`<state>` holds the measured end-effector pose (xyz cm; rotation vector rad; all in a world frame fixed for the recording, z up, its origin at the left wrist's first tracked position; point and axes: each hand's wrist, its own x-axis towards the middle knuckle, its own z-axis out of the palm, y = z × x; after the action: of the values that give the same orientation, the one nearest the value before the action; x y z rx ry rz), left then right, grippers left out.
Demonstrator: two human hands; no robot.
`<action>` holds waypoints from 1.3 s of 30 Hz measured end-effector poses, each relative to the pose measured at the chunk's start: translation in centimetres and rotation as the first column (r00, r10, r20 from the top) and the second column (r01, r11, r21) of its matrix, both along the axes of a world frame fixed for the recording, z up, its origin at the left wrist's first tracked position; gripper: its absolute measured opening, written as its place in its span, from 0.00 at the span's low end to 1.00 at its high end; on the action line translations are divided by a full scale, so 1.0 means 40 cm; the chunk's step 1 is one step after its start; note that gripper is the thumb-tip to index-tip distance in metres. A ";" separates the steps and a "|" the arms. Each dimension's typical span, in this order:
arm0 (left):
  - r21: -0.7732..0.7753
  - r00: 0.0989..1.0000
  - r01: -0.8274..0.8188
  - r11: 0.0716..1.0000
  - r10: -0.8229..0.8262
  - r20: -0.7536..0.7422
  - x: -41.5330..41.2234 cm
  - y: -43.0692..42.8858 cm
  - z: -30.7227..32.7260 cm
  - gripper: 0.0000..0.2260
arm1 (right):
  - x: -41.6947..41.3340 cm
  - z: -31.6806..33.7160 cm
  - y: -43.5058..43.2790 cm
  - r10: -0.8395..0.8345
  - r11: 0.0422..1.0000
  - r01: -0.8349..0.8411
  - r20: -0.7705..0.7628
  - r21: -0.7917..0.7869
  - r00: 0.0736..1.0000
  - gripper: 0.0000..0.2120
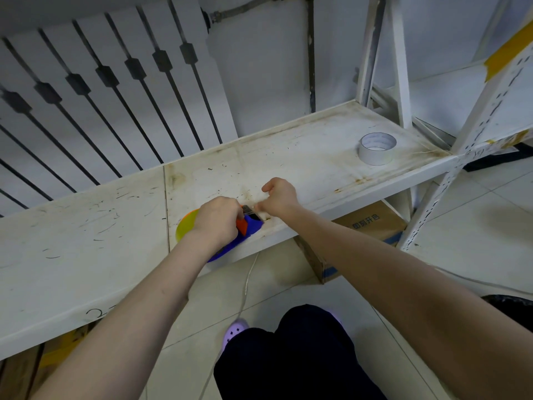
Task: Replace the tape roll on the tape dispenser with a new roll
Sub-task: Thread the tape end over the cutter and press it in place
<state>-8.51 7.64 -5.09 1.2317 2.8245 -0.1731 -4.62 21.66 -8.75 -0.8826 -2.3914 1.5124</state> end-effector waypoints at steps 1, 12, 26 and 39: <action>-0.001 1.000 -0.008 1.000 0.008 0.015 -0.005 0.003 0.002 0.17 | -0.008 0.004 -0.001 0.004 1.000 -0.004 0.011 0.006 1.000 0.24; -0.111 0.990 -0.053 0.992 0.067 0.124 -0.029 0.025 0.016 0.12 | -0.075 0.039 0.000 0.067 0.983 -0.082 0.096 0.163 0.993 0.19; -0.102 0.981 -0.104 0.989 0.119 0.156 -0.041 0.022 0.024 0.15 | -0.063 0.069 -0.012 0.146 0.951 -0.147 0.021 0.271 0.989 0.20; -0.248 0.995 -0.021 0.969 0.045 0.088 -0.016 0.015 0.025 0.15 | -0.070 0.024 0.003 0.104 0.961 -0.104 0.014 0.255 0.994 0.18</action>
<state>-9.14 8.24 -4.08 1.1081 2.6435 -0.4388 -7.43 21.80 -7.81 -0.7101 -2.5935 1.1955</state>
